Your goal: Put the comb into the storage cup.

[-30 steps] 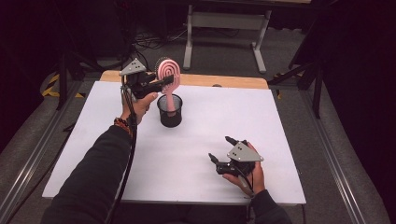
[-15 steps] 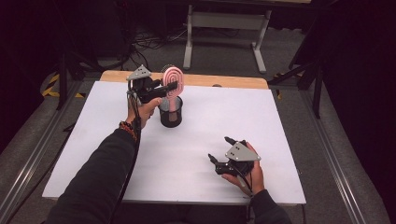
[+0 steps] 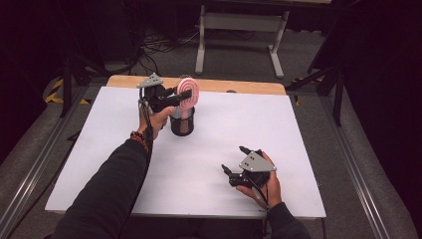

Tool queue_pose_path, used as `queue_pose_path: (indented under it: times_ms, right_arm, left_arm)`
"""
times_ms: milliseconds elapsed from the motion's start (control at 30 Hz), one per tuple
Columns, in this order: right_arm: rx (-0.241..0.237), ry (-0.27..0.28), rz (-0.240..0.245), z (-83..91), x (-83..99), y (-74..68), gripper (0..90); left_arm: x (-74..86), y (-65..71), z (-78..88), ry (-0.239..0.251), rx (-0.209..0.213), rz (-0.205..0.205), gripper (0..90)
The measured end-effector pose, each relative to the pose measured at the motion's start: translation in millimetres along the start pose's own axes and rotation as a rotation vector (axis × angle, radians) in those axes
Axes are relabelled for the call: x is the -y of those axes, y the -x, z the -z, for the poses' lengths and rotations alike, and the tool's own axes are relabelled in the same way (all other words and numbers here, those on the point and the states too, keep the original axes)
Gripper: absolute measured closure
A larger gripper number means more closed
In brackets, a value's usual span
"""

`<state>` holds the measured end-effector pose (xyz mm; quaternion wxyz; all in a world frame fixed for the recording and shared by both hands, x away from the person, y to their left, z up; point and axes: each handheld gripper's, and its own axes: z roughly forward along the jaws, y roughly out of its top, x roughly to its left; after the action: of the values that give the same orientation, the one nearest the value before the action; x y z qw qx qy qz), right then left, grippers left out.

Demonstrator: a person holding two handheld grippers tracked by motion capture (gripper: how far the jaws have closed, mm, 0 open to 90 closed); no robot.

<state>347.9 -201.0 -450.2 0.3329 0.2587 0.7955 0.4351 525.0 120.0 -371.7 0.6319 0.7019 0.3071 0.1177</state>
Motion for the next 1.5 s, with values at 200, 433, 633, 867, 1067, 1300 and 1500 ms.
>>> queue_pose_path:
  times_ms: [200,433,633,867,1067,1300,1500]
  right_arm:
    - [0.006,-0.002,0.003,-0.3,-0.2,-0.6,17.4]
    - [0.007,-0.002,0.006,-0.7,-0.1,-0.8,17.1]
    - [0.003,-0.007,0.009,-1.5,0.2,-1.1,17.0]
    - [0.008,-0.010,0.012,-1.9,0.1,-1.7,16.9]
    - [0.002,-0.013,0.019,-2.4,-0.2,-3.0,17.1]
    - [0.000,-0.013,0.023,-2.6,-0.7,-4.2,17.0]
    - [-0.003,-0.014,0.029,-2.4,-1.6,-6.1,17.1]
  left_arm:
    - [3.7,-1.0,-1.2,-0.012,-0.012,0.012,55.4]
    - [6.8,-4.0,-1.1,-0.024,-0.029,0.011,54.5]
    - [9.1,-8.3,0.5,-0.034,-0.045,0.023,55.0]
    - [14.5,-15.3,0.8,-0.064,-0.069,0.015,58.6]
    - [16.2,-17.0,1.9,-0.064,-0.066,0.017,63.6]
    - [17.9,-16.9,3.3,-0.064,-0.070,0.014,64.8]
    - [17.1,-14.8,4.5,-0.069,-0.084,-0.008,64.7]
